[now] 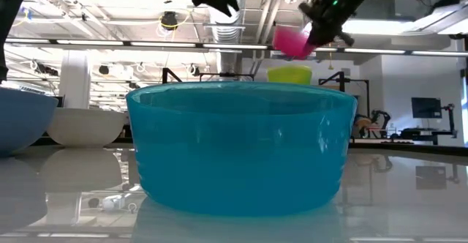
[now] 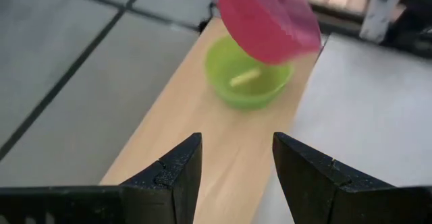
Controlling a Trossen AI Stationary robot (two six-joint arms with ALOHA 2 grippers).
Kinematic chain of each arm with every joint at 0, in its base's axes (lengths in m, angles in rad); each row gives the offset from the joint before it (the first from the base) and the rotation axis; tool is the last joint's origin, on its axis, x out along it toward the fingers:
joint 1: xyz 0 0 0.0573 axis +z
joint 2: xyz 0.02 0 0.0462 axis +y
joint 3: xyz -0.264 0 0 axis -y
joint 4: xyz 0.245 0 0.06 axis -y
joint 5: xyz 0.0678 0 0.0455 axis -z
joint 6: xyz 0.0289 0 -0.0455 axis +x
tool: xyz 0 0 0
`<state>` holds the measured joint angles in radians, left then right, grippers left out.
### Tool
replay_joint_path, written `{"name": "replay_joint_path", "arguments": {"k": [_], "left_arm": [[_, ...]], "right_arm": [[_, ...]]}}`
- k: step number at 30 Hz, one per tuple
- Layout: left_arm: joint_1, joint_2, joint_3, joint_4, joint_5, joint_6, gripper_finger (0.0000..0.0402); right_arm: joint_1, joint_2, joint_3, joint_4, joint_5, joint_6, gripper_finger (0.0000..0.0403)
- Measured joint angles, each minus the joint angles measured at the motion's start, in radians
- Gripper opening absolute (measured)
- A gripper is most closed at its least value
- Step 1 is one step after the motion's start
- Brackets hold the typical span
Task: Place and stack bowls onto a shelf
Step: Stack the small red bowl on top of the yellow bowl on the shelf
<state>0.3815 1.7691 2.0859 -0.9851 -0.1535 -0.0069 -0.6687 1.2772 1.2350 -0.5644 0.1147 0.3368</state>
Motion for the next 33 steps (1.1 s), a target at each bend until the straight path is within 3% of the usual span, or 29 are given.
{"name": "replay_joint_path", "arguments": {"k": [5,9,17,24,28,33], "left_arm": [[-0.002,-0.002,0.0,-0.114,-0.004,-0.032,0.0167],[-0.02,-0.002,-0.001,-0.152,-0.017,-0.043,0.0167],[-0.059,-0.002,-0.001,-0.146,-0.019,-0.065,0.0155],[-0.07,-0.01,-0.001,-0.192,-0.038,-0.077,0.0139],[-0.07,-0.025,-0.001,-0.197,-0.043,-0.073,0.0137],[-0.062,-0.049,-0.001,-0.199,-0.058,-0.072,0.0137]], "right_arm": [[-0.051,0.141,0.141,-0.196,-0.037,-0.004,0.0034],[-0.054,0.197,0.193,-0.217,-0.038,-0.039,0.0047],[-0.086,0.258,0.226,-0.228,-0.114,-0.053,0.013],[-0.089,0.242,0.226,-0.2,-0.117,-0.049,0.0197],[-0.091,0.24,0.226,-0.209,-0.121,-0.061,0.0201],[-0.082,0.235,0.224,-0.204,-0.14,-0.073,0.0174]]}}
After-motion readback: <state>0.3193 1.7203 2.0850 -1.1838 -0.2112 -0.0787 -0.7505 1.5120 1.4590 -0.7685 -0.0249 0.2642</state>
